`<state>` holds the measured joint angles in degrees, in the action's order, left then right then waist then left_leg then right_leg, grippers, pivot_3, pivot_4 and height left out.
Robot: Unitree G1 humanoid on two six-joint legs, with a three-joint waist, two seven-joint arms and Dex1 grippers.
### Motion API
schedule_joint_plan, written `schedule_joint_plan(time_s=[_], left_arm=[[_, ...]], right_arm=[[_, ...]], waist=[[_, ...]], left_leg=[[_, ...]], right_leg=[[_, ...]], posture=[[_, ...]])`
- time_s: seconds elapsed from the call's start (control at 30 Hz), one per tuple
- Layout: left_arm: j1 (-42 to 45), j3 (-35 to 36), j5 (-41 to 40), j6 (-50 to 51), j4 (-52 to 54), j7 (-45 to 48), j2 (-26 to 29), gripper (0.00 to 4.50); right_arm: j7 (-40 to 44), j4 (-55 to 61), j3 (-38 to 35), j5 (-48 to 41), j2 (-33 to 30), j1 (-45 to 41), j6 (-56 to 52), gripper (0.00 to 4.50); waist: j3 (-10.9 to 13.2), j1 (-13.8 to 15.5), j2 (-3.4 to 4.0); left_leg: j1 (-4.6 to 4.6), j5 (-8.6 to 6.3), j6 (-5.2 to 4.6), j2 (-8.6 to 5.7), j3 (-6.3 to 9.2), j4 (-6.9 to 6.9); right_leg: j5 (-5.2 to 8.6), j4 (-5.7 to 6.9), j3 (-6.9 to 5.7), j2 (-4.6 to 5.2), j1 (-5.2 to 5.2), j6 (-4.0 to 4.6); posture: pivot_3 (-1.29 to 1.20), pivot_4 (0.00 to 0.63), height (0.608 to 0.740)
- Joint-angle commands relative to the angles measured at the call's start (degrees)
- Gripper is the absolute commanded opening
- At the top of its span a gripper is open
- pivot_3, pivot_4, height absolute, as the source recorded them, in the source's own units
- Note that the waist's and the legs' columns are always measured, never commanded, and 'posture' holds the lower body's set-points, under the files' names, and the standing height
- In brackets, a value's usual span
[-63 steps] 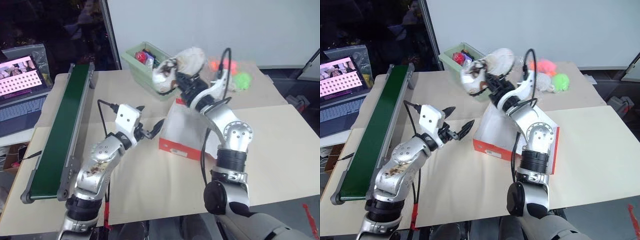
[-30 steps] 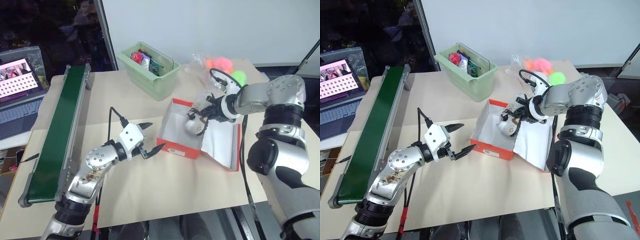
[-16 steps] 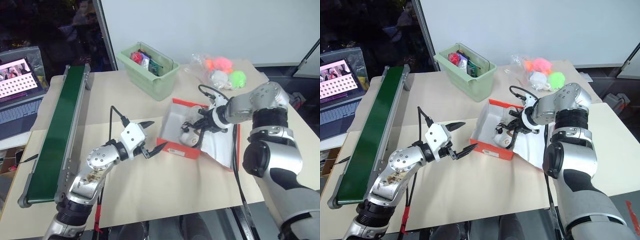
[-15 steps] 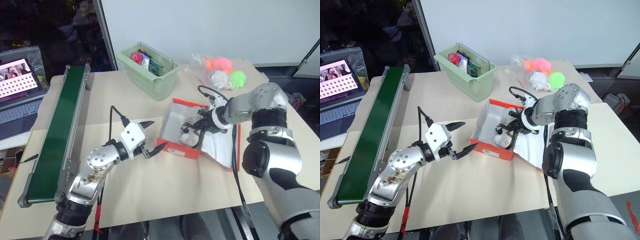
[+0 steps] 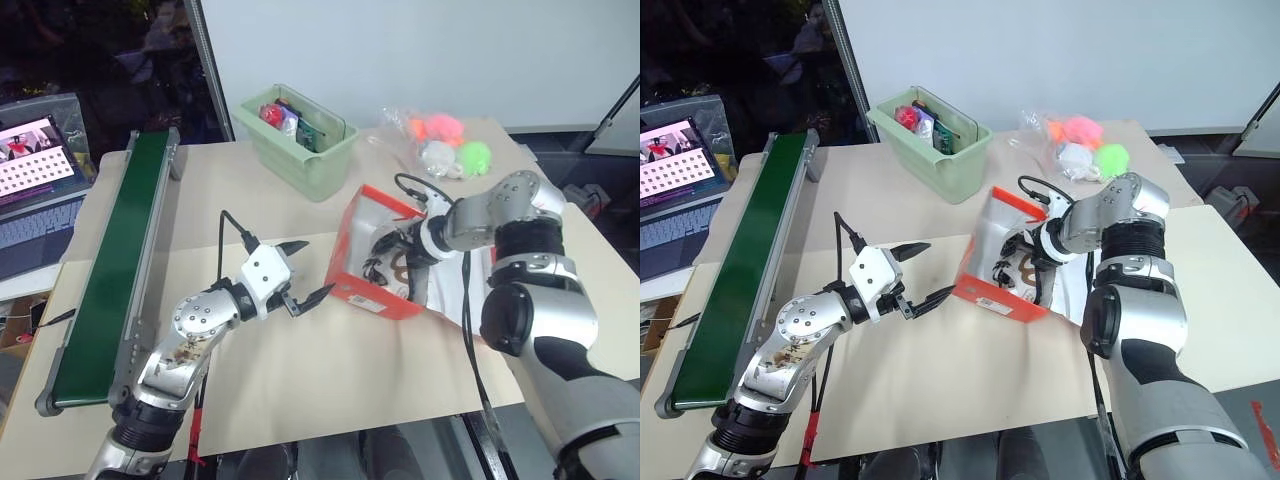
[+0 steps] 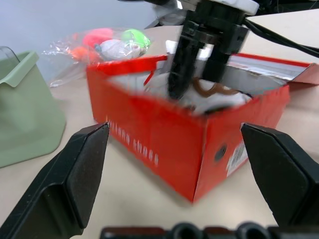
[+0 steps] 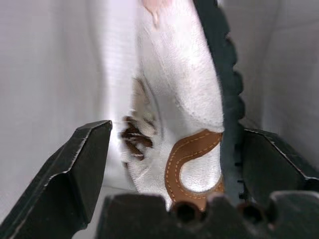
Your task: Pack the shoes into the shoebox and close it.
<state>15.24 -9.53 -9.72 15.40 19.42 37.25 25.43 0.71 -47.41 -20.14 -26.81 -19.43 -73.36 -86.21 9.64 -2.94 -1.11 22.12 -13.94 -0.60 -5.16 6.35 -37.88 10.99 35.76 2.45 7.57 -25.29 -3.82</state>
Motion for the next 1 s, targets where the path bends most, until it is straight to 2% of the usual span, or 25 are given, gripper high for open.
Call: schedule_joint_plan(time_s=[0.03, 0.27, 0.37, 0.47, 0.57, 0.63, 0.8, 1.0], left_arm=[[1.1, 0.6, -0.5, 0.0, 0.8, 0.0, -0.3, 4.50], [2.0, 1.3, -0.2, -0.8, -0.4, -0.3, -0.5, 4.50], [2.1, 4.0, -0.5, 0.4, -1.5, -3.6, -1.7, 4.50], [3.7, 10.6, -1.4, 5.1, -2.9, -12.0, -5.2, 4.50], [5.1, 18.0, -1.4, 9.0, -1.9, -20.5, -7.7, 4.50], [4.9, 21.2, -0.7, 10.3, -0.5, -24.1, -8.0, 4.50], [1.1, 28.0, 0.8, 13.6, 3.7, -31.4, -8.1, 4.50], [-4.8, 32.3, 0.7, 15.4, 3.8, -33.0, -6.7, 4.50]], right_arm=[[3.3, 8.2, 4.0, 0.5, 0.0, -3.4, 1.9, 4.49], [4.5, 16.4, 5.3, 0.8, 1.9, -4.5, 0.5, 4.49], [11.0, 27.2, 12.7, 0.8, 0.5, -1.5, 8.4, 4.49], [20.7, 44.4, 18.6, -0.5, -1.3, 7.8, 19.9, 4.49], [29.8, 60.6, 27.8, 5.1, -7.4, 19.8, 37.2, 4.49], [33.9, 67.0, 30.1, 6.6, -10.0, 26.5, 44.8, 4.49], [38.3, 74.6, 26.5, 1.1, -9.6, 40.3, 50.1, 4.49], [34.0, 69.6, 29.3, 6.2, -5.0, 46.7, 54.3, 4.49]], waist=[[0.0, 0.1, 0.00], [0.0, 0.3, 0.00], [0.0, 0.3, 0.00], [0.0, 0.3, 0.00], [0.0, 0.4, -0.05], [0.0, 0.4, -0.08], [-0.1, 0.4, -0.13], [-0.1, 0.7, -0.17]], left_leg=[[0.00, 0.00, 0.00, 0.00, 0.01, 0.00], [0.00, 0.00, 0.02, -0.01, 0.02, 0.00], [0.01, 0.00, 0.01, 0.00, 0.02, 0.00], [0.07, -0.01, 0.02, 0.00, 0.06, -0.01], [0.09, -0.01, 0.03, 0.02, 0.11, -0.07], [0.11, -0.03, 0.08, 0.02, 0.11, -0.16], [-0.07, -0.04, 0.13, 0.05, 0.05, -0.21], [-0.45, -0.10, 0.17, 0.09, 0.03, -0.20]], right_leg=[[0.00, 0.00, 0.00, 0.00, 0.00, 0.00], [0.00, 0.00, -0.01, 0.00, 0.00, 0.00], [0.00, -0.01, -0.01, 0.00, -0.02, 0.00], [-0.01, -0.01, -0.04, 0.00, -0.10, -0.02], [0.00, 0.01, -0.08, -0.02, -0.10, -0.05], [-0.01, 0.00, -0.09, -0.02, -0.10, -0.08], [-0.04, -0.11, -0.03, -0.02, 0.01, -0.10], [-0.10, -0.33, 0.00, -0.06, 0.26, -0.02]], posture=[[0.00, 0.150, 0.740], [0.00, 0.150, 0.740], [0.00, 0.150, 0.740], [0.00, 0.150, 0.740], [0.00, 0.150, 0.740], [0.00, 0.150, 0.740], [0.00, 0.150, 0.740], [0.00, 0.150, 0.740]])
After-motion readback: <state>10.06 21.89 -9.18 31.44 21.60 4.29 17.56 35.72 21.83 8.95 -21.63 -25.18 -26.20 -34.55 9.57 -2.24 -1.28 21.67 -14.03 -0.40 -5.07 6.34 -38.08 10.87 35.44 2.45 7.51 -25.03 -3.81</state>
